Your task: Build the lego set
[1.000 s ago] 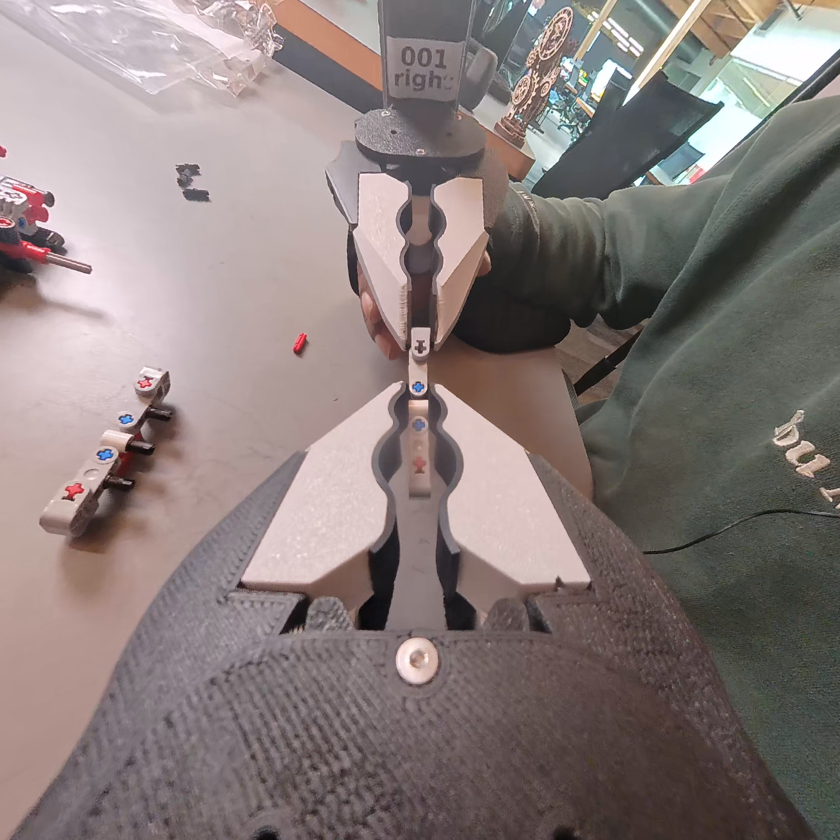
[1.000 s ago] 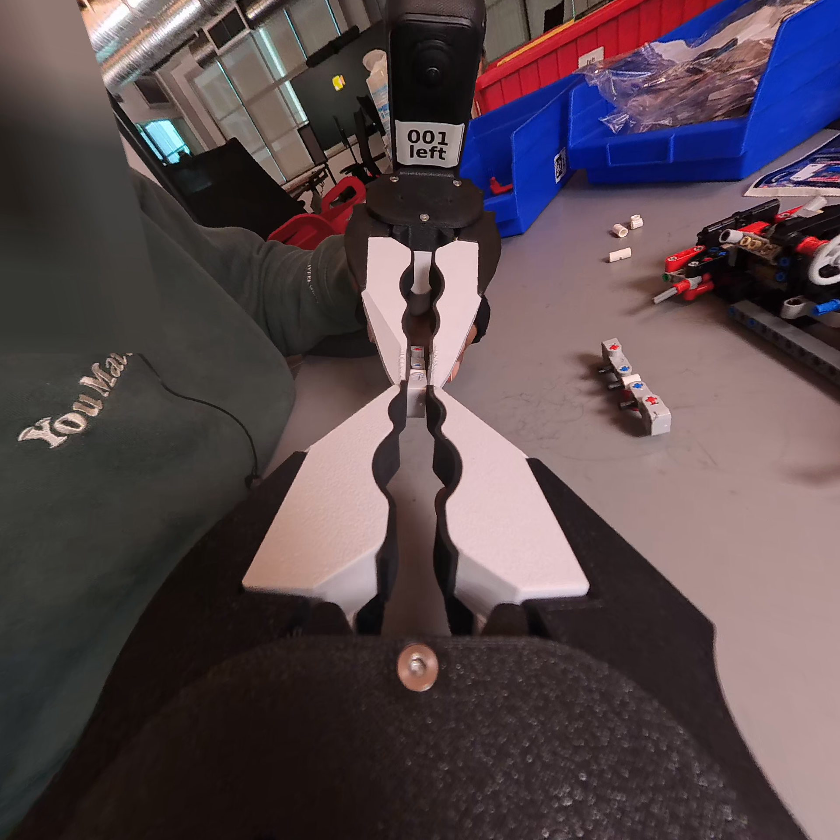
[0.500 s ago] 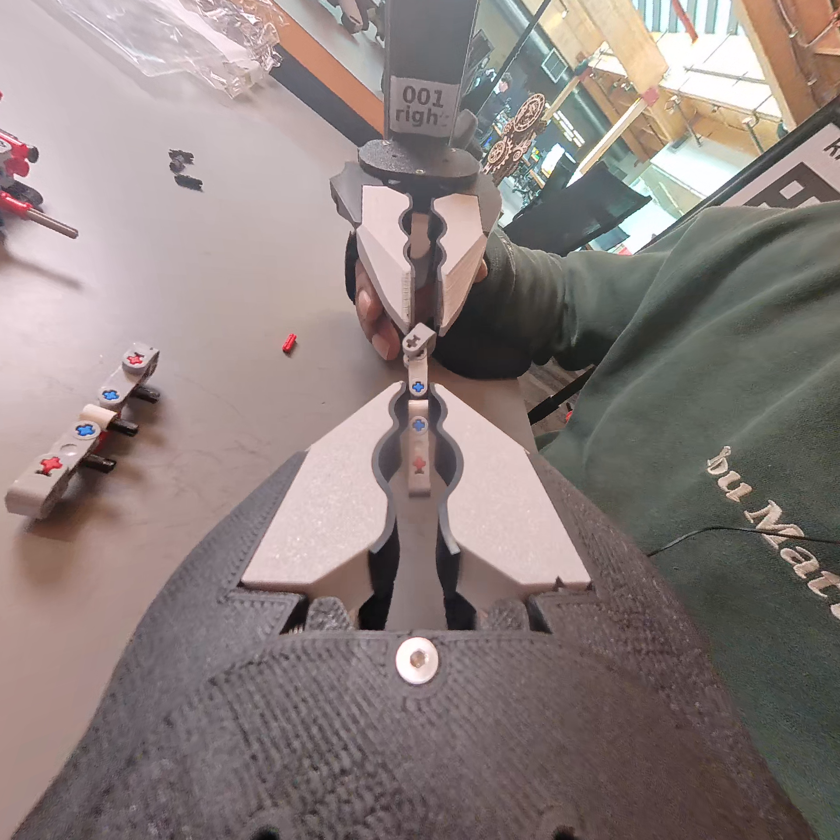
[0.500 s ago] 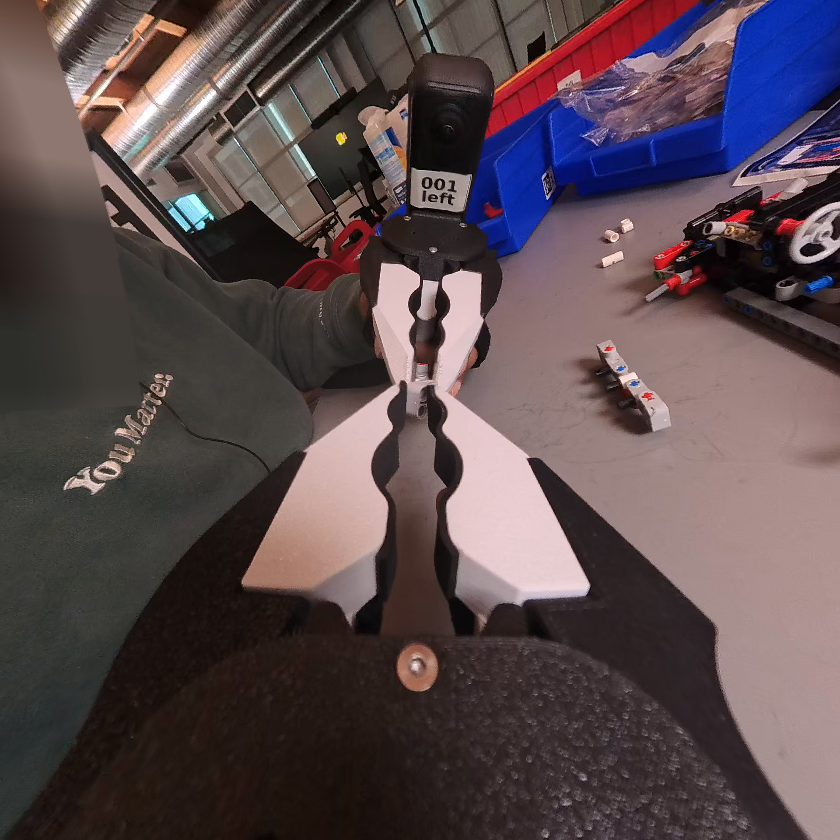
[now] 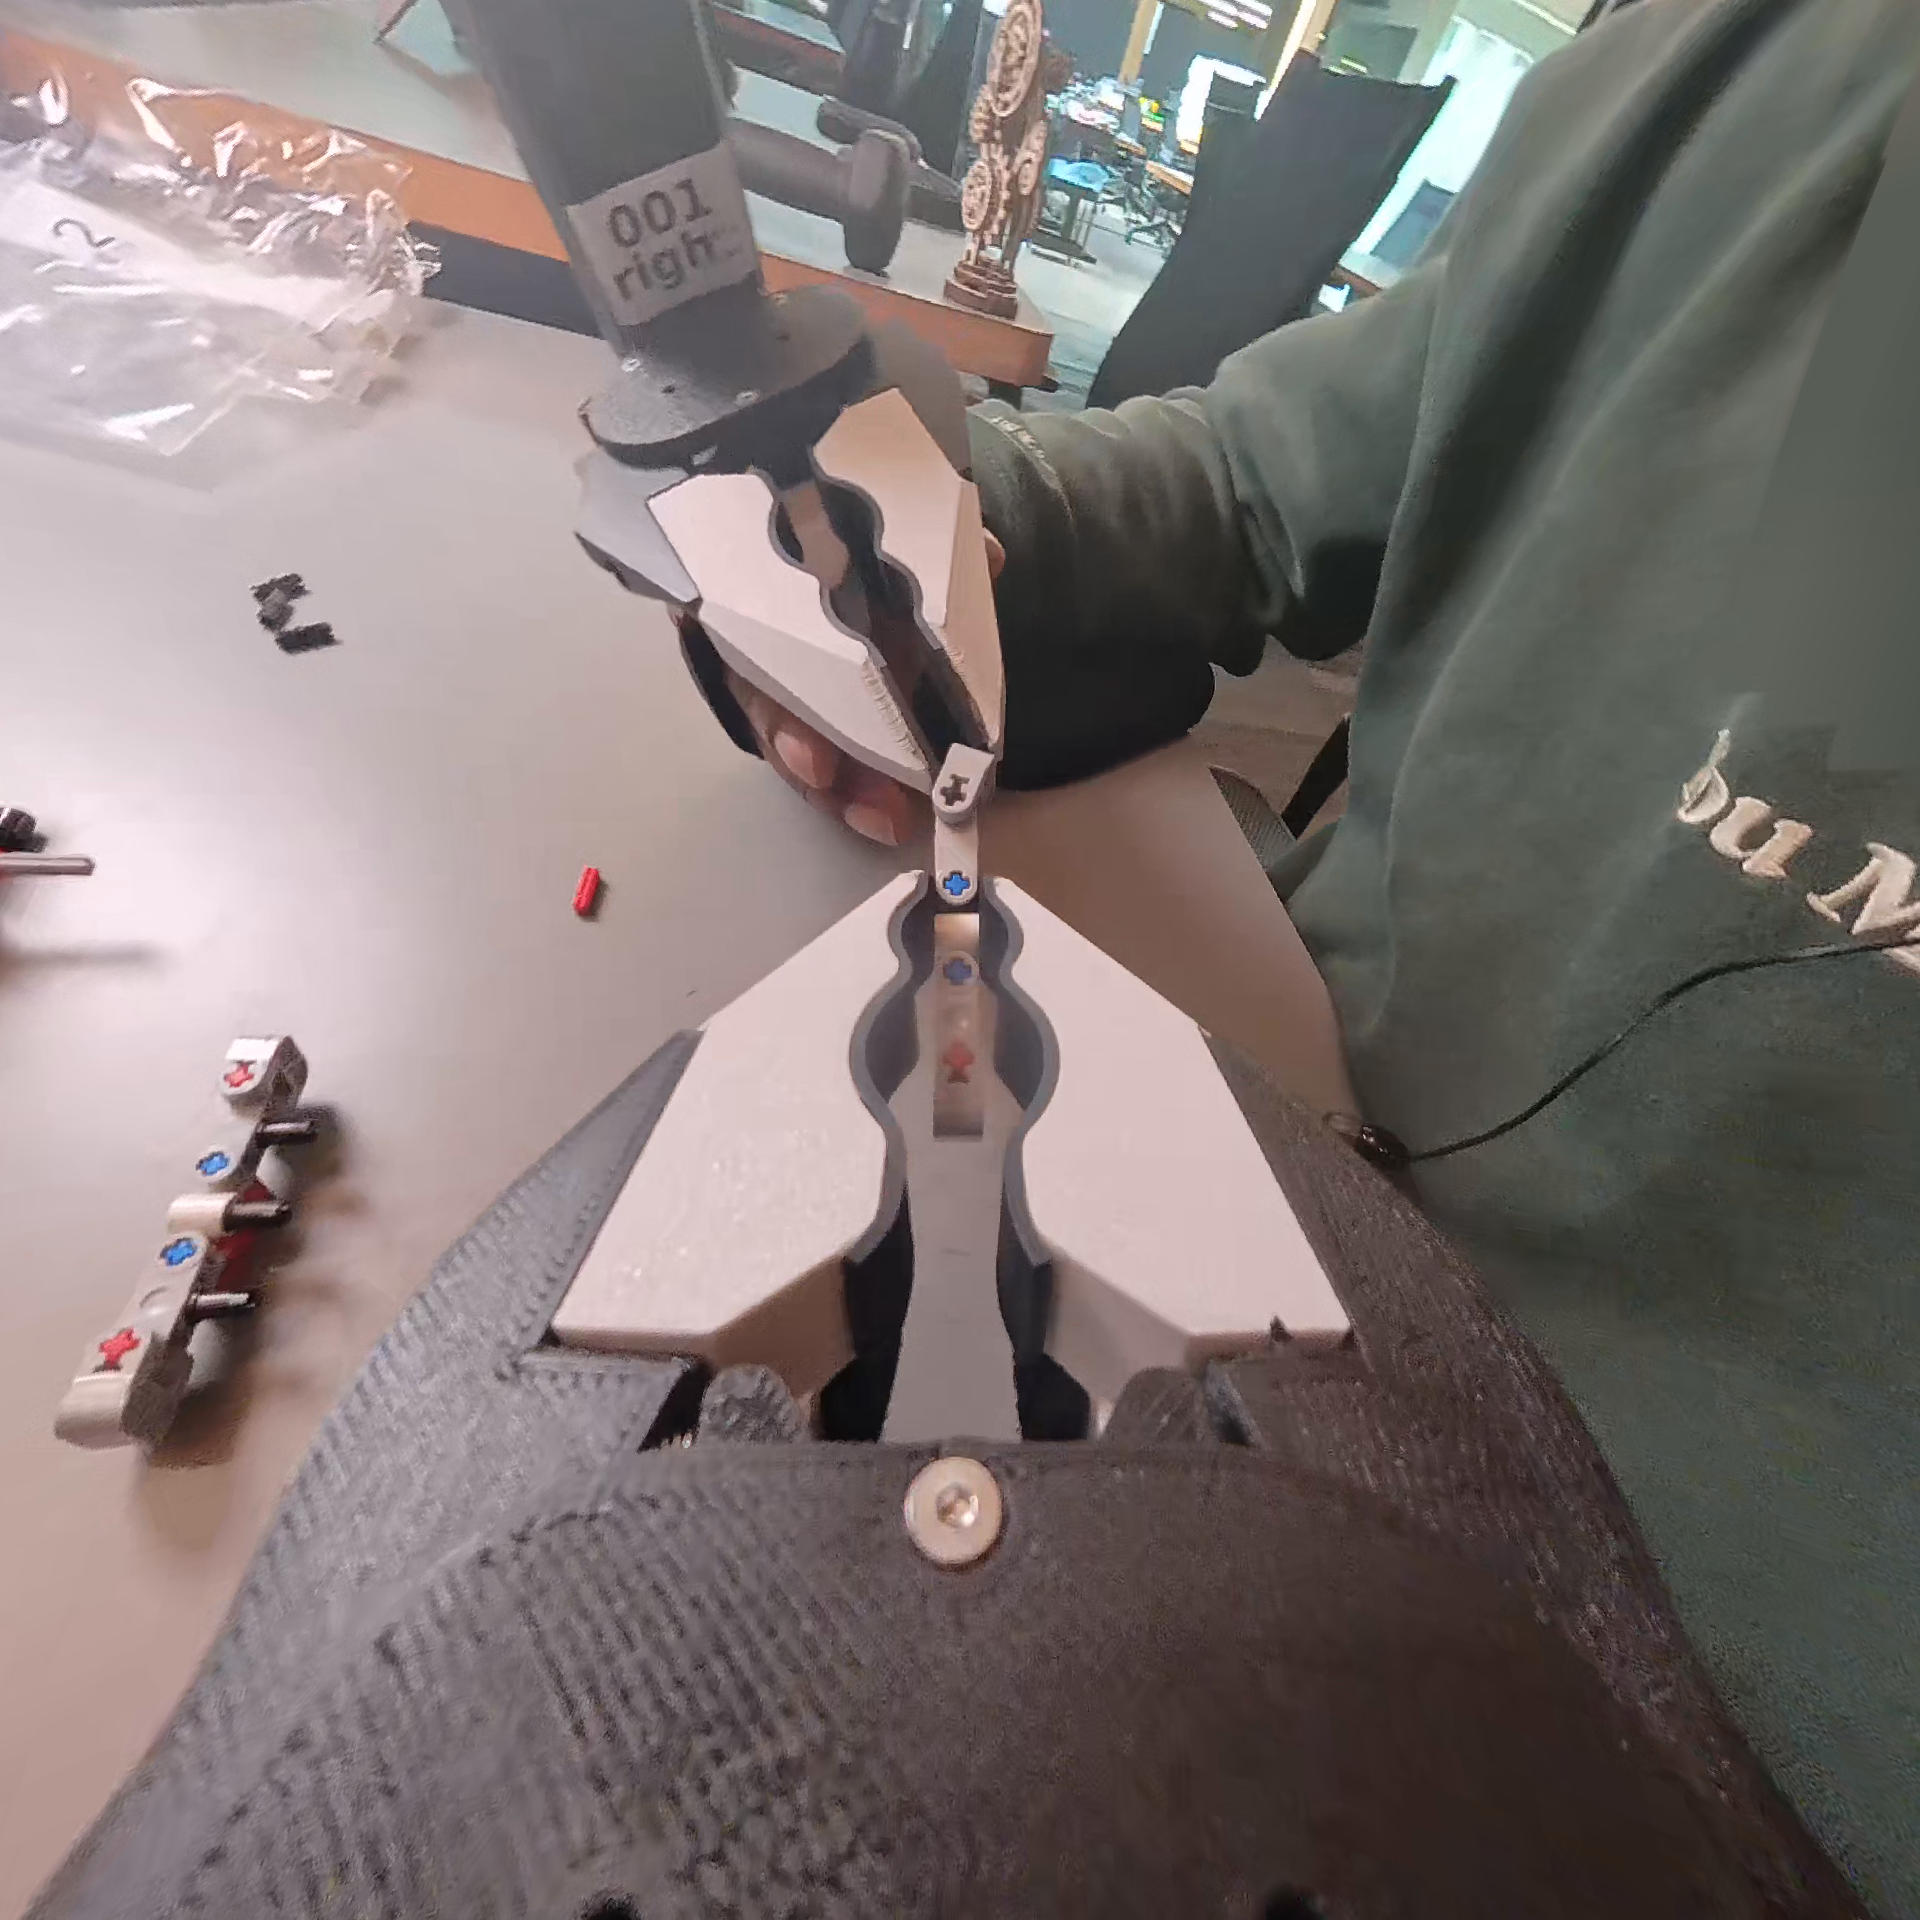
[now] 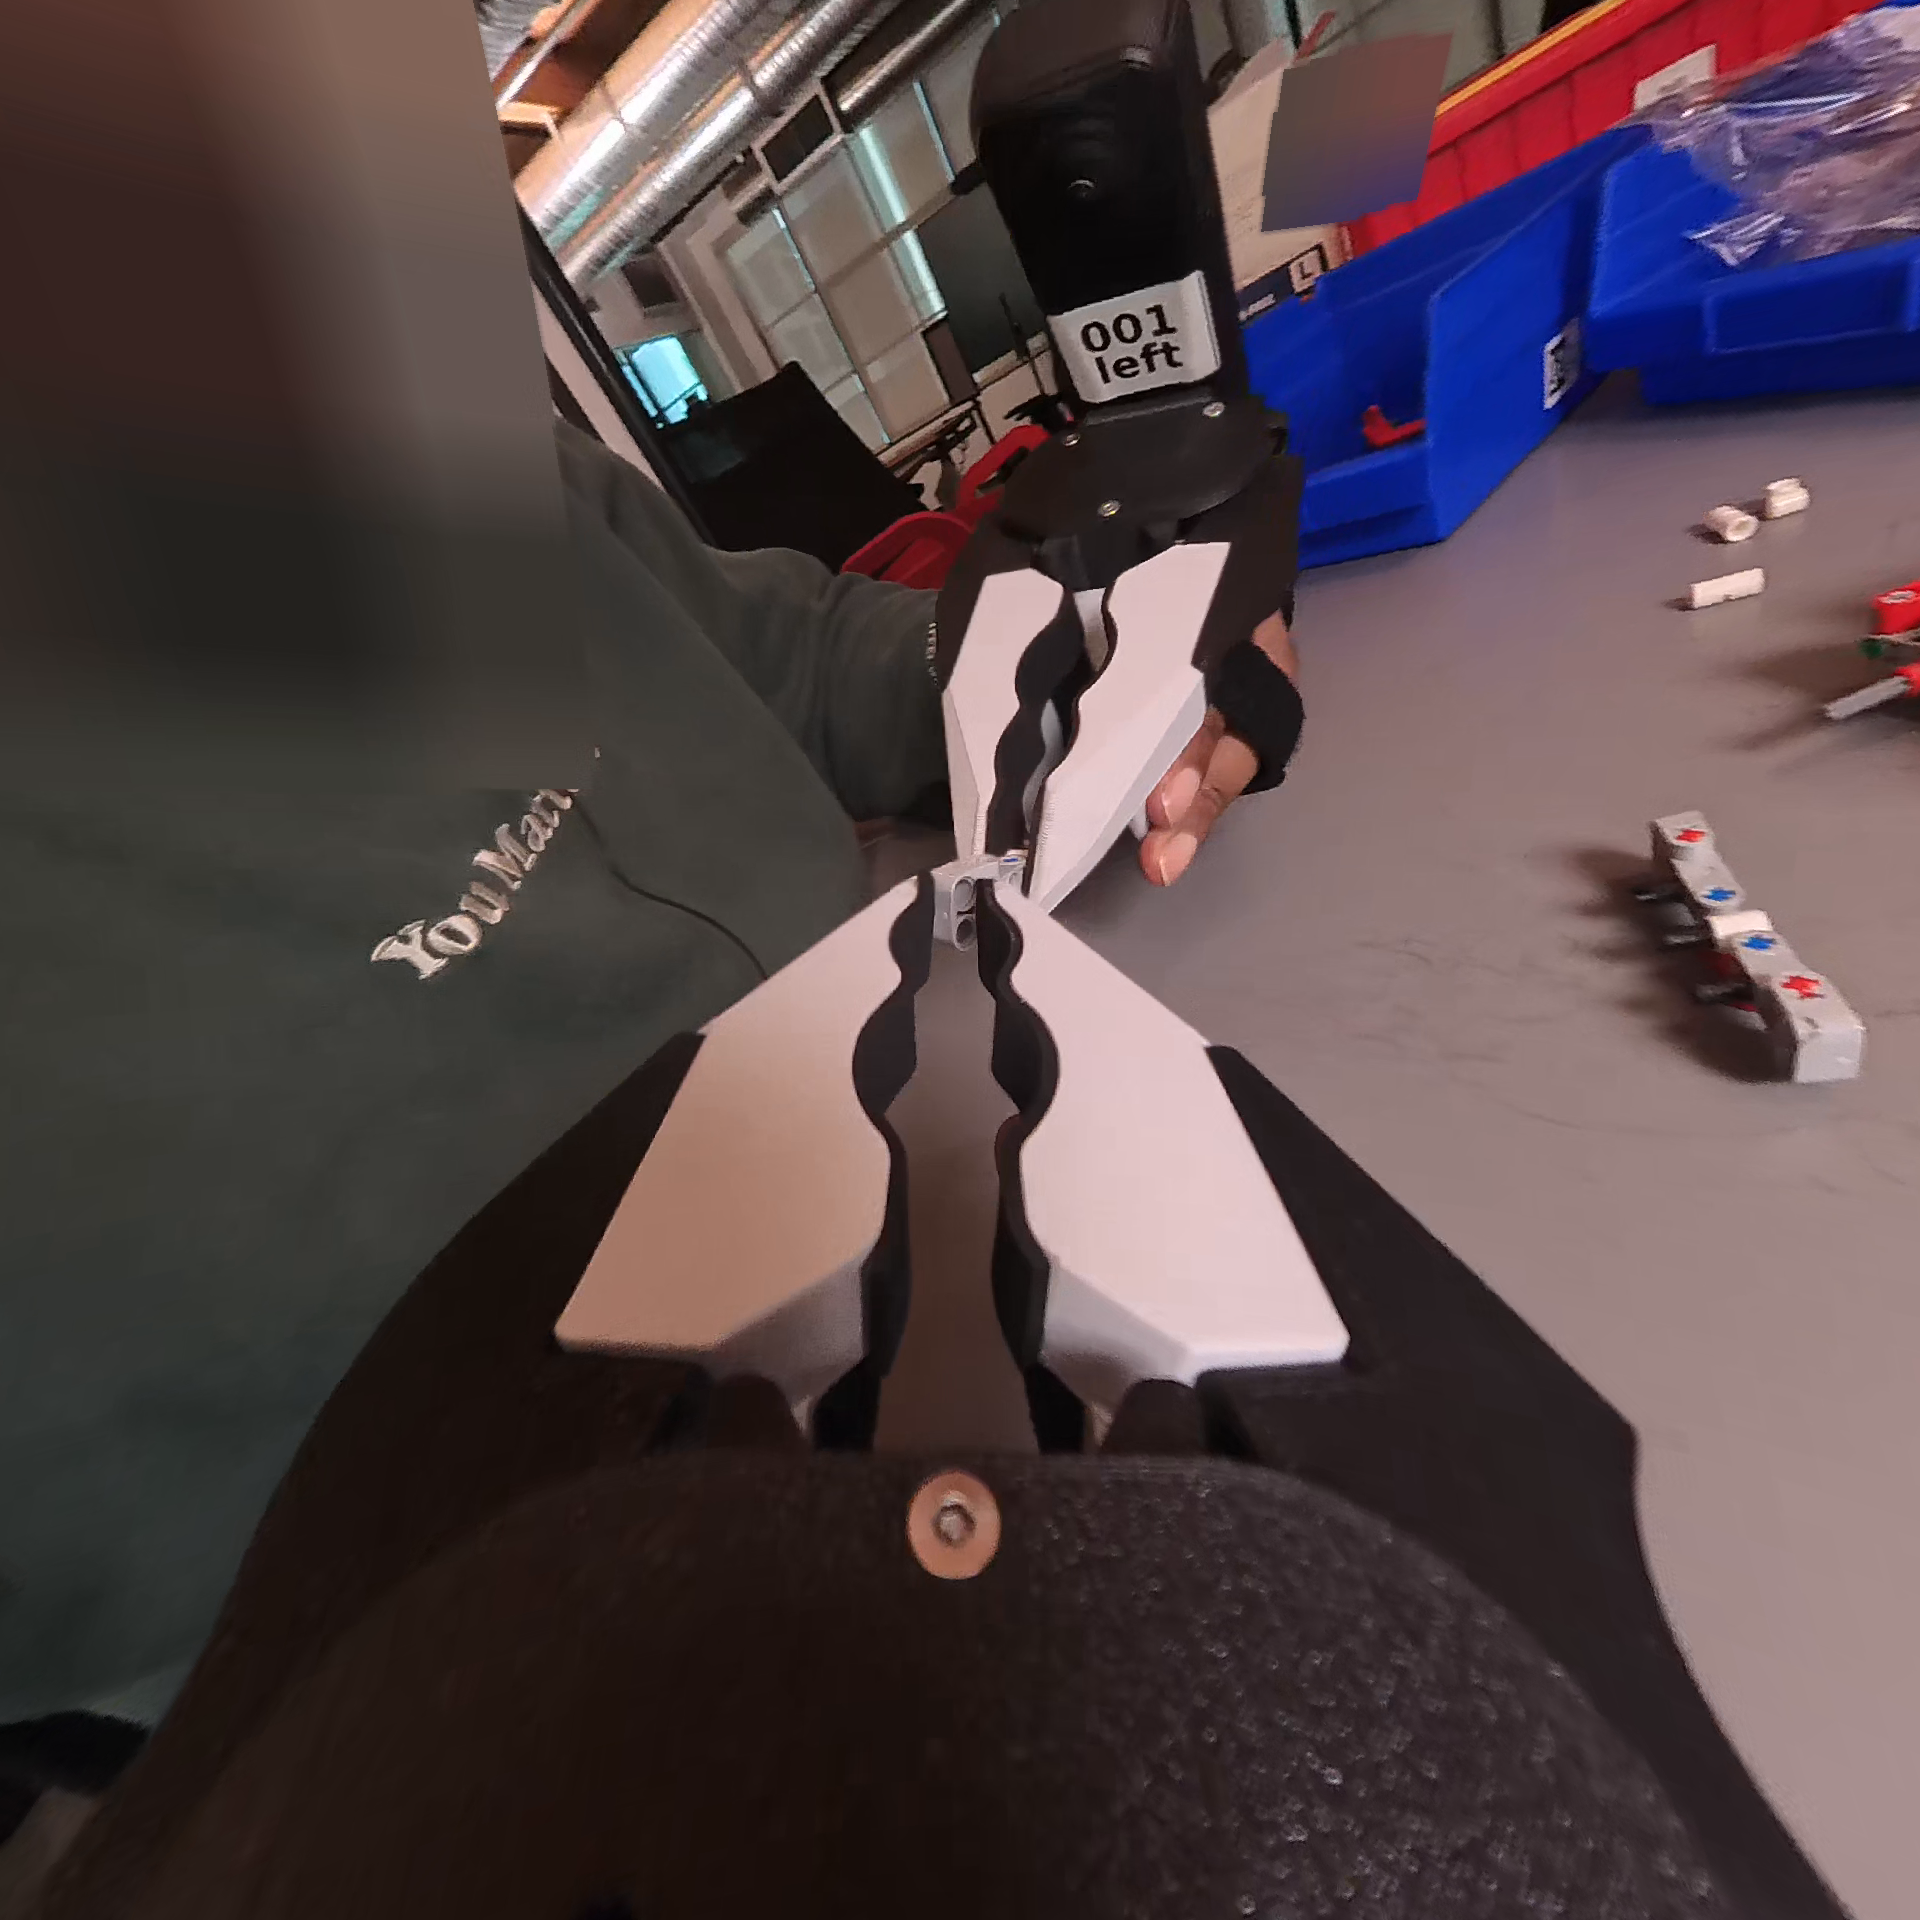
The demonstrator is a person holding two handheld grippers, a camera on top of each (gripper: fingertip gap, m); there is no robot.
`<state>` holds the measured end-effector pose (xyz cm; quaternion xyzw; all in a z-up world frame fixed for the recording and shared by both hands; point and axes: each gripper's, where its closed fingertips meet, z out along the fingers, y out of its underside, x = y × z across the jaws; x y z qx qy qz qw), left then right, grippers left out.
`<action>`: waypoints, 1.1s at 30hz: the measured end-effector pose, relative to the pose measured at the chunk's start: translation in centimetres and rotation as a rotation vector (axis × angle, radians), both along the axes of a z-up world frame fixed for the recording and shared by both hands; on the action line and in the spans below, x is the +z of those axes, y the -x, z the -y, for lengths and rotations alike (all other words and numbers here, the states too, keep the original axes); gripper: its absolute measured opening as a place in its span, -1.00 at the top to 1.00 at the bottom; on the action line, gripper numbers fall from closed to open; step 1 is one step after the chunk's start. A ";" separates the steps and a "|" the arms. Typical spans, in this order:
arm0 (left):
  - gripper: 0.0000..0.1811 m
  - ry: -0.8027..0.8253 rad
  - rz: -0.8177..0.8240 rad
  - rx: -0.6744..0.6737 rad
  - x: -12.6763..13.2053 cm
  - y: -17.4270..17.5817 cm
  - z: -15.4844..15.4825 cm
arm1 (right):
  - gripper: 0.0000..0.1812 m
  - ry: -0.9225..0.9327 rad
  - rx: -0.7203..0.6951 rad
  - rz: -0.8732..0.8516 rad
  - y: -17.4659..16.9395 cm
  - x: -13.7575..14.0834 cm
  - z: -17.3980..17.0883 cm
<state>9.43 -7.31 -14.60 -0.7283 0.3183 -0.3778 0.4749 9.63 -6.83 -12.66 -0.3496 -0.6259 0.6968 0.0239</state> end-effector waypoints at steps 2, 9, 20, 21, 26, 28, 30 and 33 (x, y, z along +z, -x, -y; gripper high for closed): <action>0.94 -0.016 -0.019 -0.018 0.0 -0.3 0.3 | 0.94 -0.005 0.021 -0.002 -0.3 -0.1 0.3; 0.94 -0.072 -0.066 -0.046 0.0 -0.7 0.8 | 1.00 -0.006 0.049 -0.012 -0.8 0.1 0.6; 0.94 -0.092 -0.245 0.028 -1.9 0.2 0.2 | 0.81 -0.329 -0.068 -0.113 -0.3 -1.5 0.2; 0.94 -0.087 -0.266 0.033 -2.3 0.3 0.1 | 0.82 -0.393 -0.088 -0.125 -0.1 -2.0 0.1; 0.94 -0.087 -0.347 0.054 -3.5 0.4 -0.3 | 0.86 -0.593 -0.113 -0.140 0.4 -4.4 0.0; 0.94 -0.091 -0.367 0.062 -3.8 0.5 -0.4 | 0.88 -0.627 -0.111 -0.136 0.4 -4.9 -0.1; 0.94 -0.091 -0.387 0.068 -4.1 0.6 -0.5 | 0.90 -0.642 -0.108 -0.131 0.4 -5.2 -0.1; 0.94 -0.084 -0.411 0.068 -4.6 0.6 -0.5 | 0.89 -0.663 -0.101 -0.122 0.3 -5.7 0.0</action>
